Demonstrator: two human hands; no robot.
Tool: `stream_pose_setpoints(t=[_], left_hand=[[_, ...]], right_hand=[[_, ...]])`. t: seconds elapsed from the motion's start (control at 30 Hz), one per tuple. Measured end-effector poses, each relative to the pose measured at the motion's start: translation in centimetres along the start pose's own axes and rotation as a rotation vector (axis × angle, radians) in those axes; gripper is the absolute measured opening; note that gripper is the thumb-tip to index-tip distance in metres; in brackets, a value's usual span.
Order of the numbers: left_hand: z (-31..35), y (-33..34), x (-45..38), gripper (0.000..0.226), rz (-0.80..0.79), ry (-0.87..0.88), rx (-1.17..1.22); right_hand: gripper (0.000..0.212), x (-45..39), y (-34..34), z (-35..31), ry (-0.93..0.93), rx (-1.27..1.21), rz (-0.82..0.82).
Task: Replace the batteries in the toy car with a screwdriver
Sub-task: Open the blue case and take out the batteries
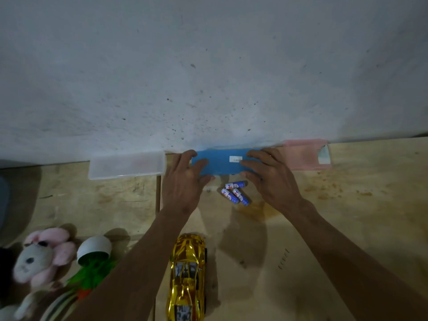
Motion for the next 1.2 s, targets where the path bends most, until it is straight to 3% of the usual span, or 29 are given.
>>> stream_pose_setpoints(t=[0.4,0.57,0.67,0.8,0.93,1.07,1.2], left_hand=[[0.1,0.3,-0.7,0.033,-0.060,-0.006,-0.044],[-0.1,0.3,-0.9,0.029,-0.083,-0.055,-0.068],[0.0,0.4,-0.9,0.035,-0.129,-0.115,-0.103],[0.1,0.4,-0.5,0.052,-0.183,-0.134,-0.180],[0.6,0.4,-0.2,0.059,-0.196,-0.118,-0.137],[1.1,-1.3,1.9,0.056,-0.172,-0.112,-0.041],[0.7,-5.0,4.9,0.049,-0.075,-0.114,0.059]], right_hand=[[0.024,0.0,0.4,-0.6,-0.029,-0.009,0.034],[0.035,0.2,1.1,-0.7,-0.018,0.018,0.009],[0.029,0.0,0.8,-1.2,-0.027,0.018,-0.016],[0.029,0.4,-0.6,-0.6,0.150,-0.061,-0.034],[0.028,3.6,-4.3,1.4,0.394,-0.096,0.069],[0.023,6.1,-6.5,0.6,0.461,-0.109,0.110],[0.024,6.7,-7.5,-4.7,0.441,-0.192,0.126]])
Point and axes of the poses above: each hand's wrist, its own x-axis away from the middle knuckle, its own y-axis out of the palm, z = x × y, the point moved 10 cm from there along -x, towards the middle knuckle, and after that the axes turned 13 degrees about x, right-handed, at the moved point
